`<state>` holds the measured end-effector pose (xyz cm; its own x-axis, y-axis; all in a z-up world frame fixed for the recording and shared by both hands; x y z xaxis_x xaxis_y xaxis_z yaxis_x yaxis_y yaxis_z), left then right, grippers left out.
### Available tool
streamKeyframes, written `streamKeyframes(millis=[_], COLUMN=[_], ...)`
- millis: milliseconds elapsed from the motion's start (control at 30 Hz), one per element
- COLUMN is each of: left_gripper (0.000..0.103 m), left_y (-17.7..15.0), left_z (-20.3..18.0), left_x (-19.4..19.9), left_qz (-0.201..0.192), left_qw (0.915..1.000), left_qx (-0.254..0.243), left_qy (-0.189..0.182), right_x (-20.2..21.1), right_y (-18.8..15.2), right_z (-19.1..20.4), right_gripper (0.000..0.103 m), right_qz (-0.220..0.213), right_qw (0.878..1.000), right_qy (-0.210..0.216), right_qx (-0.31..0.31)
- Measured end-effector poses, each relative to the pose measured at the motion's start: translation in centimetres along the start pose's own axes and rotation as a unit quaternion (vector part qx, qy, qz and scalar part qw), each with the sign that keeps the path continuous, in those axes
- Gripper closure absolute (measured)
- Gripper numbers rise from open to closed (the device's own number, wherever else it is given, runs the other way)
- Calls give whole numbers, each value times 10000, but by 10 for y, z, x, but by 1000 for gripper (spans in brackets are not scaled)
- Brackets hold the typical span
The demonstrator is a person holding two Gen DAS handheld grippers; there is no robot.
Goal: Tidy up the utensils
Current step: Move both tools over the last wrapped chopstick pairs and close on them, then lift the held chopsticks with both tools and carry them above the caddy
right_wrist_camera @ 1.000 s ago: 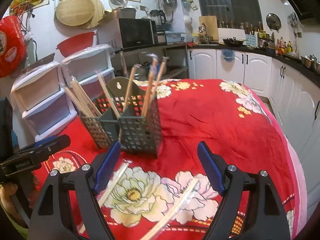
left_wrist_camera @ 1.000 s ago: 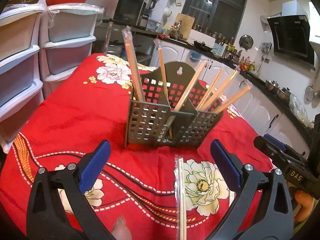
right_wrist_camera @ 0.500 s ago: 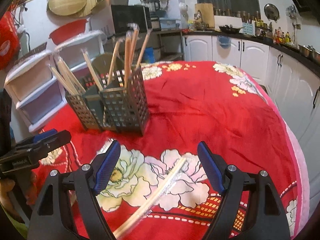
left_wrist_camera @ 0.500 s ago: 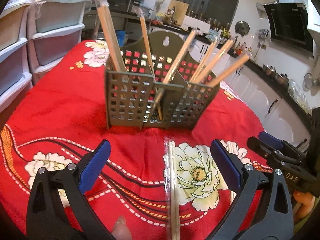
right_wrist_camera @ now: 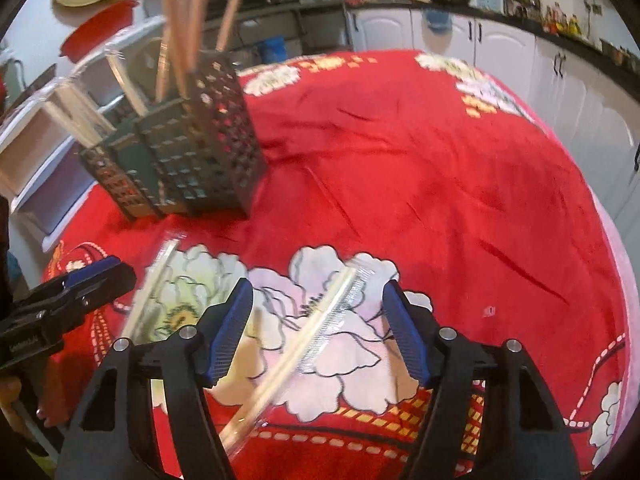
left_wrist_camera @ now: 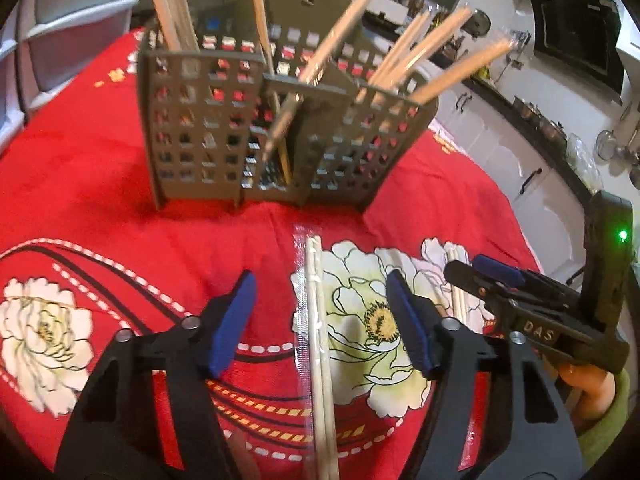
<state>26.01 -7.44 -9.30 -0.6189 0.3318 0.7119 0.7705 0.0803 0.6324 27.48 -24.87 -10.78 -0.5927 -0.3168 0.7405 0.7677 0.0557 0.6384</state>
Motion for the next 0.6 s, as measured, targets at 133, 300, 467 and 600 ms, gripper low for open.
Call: streamKeyframes(millis=[133,300,467,600], left_gripper=[55,55,59,65], left_y=[-4,2,8,13], left_z=[-1,-7,-13,-18], left_x=[-17,-30,-43,-50], left_qz=[280,408,458,435], left_qw=[9996,9989,9974,9955], left_qx=[22,-134,-337,-514], left_qy=[33,212,444,665], right_x=[-14,-21,-25,-27], right_y=[-1,3,7,9], right_z=[-7,-7,-7,-8], right_gripper=[52,54,56,65], right_qz=[152,153,130,101], right_qw=[9998,9998,9999,9999], right_qy=[-22,-28,-10,-14], right_qx=[-146,-102,-100,-128])
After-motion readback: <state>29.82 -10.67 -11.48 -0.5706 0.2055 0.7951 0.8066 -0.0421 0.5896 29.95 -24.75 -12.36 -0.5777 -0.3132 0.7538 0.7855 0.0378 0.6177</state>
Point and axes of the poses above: each gripper's, at about its wrist camera, not at the fingertips, and x roughly against the way its jaws point, z to its left, y to its top, the point moved 10 cm from there along -x, roughly the way its jaws point, and after that the axes turned 2 degrees about y, right-handed, at the moved point
